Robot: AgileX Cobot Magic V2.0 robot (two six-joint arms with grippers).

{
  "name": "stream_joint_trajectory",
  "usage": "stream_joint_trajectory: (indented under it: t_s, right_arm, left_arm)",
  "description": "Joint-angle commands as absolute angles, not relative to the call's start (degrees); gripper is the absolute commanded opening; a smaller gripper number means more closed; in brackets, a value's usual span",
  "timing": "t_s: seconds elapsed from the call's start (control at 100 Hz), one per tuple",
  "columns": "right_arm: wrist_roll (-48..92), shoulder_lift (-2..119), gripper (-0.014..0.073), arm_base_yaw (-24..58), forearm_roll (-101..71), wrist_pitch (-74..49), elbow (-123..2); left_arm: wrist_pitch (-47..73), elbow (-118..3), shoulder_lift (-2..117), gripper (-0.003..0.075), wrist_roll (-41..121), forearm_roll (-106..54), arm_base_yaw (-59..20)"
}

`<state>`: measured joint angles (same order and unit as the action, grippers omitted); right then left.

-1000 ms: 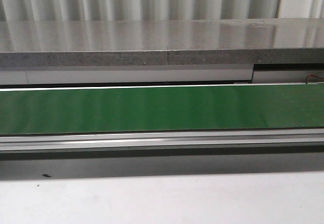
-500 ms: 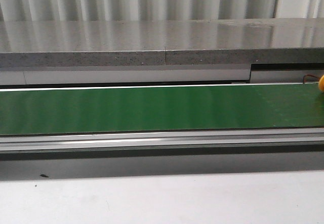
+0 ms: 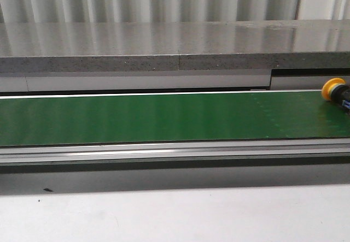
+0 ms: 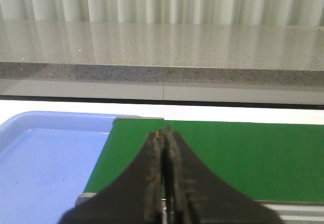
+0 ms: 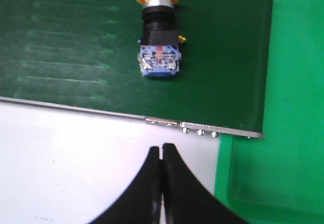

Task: Move button from right to left

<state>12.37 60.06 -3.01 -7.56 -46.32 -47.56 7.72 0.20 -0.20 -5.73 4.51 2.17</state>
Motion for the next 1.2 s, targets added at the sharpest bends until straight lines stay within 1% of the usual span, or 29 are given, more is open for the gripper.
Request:
stream_joint_trajectory:
  t_s: [0.0, 0.24, 0.45, 0.59, 0.87, 0.94, 1.02, 1.19]
  right_arm:
    - [13.1, 54.6, -0.0067, -3.1, -8.4, -42.0, -46.0]
    - [13.1, 39.4, -0.0067, -3.1, -8.5, -35.8, -36.4]
    - [13.1, 25.4, -0.0067, -3.1, -8.5, -26.1, -28.2]
    - [13.1, 18.9, -0.0067, -3.1, -8.5, -22.3, -24.2]
    - [13.1, 16.9, -0.0067, -3.1, -8.5, -23.7, -22.8]
    - [13.1, 16.9, -0.0067, -3.1, -8.5, -23.7, -22.8]
    - [13.1, 16.9, -0.0067, -3.1, -8.5, -23.7, -22.8]
    - [13.1, 16.9, -0.0067, -3.1, -8.5, -23.7, -22.8]
  left_arm:
    - [3.3, 2.5, -2.1, -0.0020, -6.1, 4.1, 2.0]
    - [3.2, 2.5, -2.1, -0.0020, -6.1, 4.1, 2.0]
    - [2.8, 2.5, -2.1, -0.0020, -6.1, 4.1, 2.0]
    - [2.8, 2.5, -2.1, -0.0020, -6.1, 3.2, 2.0]
    - [0.0, 0.7, -1.9, -0.0021, -6.1, 3.5, 2.1]
    - [3.5, -2.3, -0.9, -0.0021, -5.5, 4.2, 2.1]
    - [10.3, -7.1, 1.5, -0.0021, -5.5, 4.4, 2.1]
    - [20.9, -16.4, 10.2, -0.0021, -5.5, 4.4, 2.1]
